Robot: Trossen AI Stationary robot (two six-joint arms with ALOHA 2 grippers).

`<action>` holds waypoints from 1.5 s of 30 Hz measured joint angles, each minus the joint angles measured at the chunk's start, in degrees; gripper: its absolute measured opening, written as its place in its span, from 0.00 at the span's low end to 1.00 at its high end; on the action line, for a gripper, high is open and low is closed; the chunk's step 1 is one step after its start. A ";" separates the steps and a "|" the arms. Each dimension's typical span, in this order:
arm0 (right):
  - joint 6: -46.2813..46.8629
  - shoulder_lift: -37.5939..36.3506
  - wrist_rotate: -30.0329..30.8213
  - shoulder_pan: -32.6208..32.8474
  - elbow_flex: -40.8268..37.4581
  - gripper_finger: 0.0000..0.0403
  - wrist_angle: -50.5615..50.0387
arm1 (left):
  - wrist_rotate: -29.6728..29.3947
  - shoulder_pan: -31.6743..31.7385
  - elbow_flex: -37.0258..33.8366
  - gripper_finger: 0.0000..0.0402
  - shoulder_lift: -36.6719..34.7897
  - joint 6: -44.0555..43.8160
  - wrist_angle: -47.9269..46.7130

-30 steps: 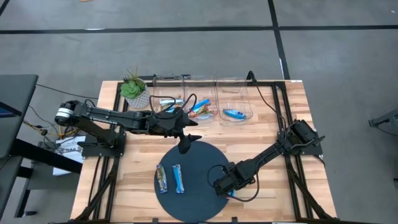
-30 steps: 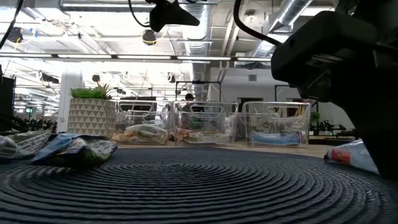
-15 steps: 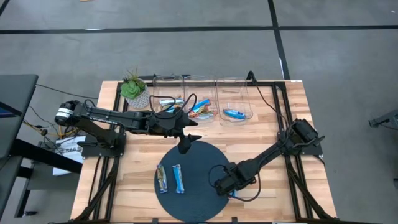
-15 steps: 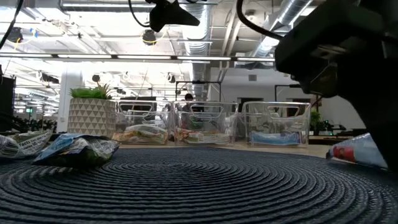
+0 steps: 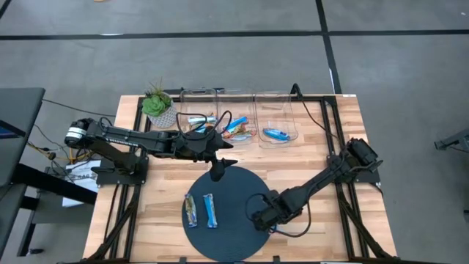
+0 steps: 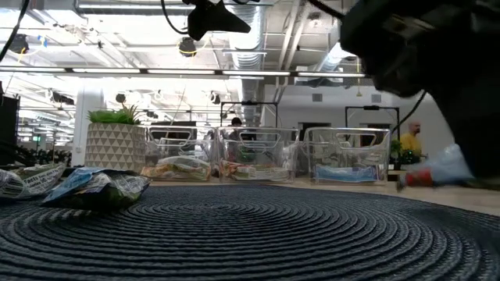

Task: Pick and place Granola Bars by type
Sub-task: Put the red bar into the center transparent bin

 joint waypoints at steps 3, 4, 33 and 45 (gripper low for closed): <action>-2.30 -0.02 3.21 -0.56 2.54 0.20 -2.69 | 0.02 0.00 0.00 0.72 0.00 0.00 -0.05; -3.41 -0.05 4.33 -0.87 3.36 0.20 -3.07 | 0.02 0.01 0.00 0.72 0.00 0.00 -0.07; -30.84 -0.33 33.83 -13.25 26.73 0.20 -32.52 | -2.25 -0.03 0.10 0.72 -3.88 -0.09 -8.12; -40.69 -6.70 32.36 -19.59 26.98 0.20 -32.63 | -5.22 0.00 0.09 0.72 -6.20 -1.46 -8.46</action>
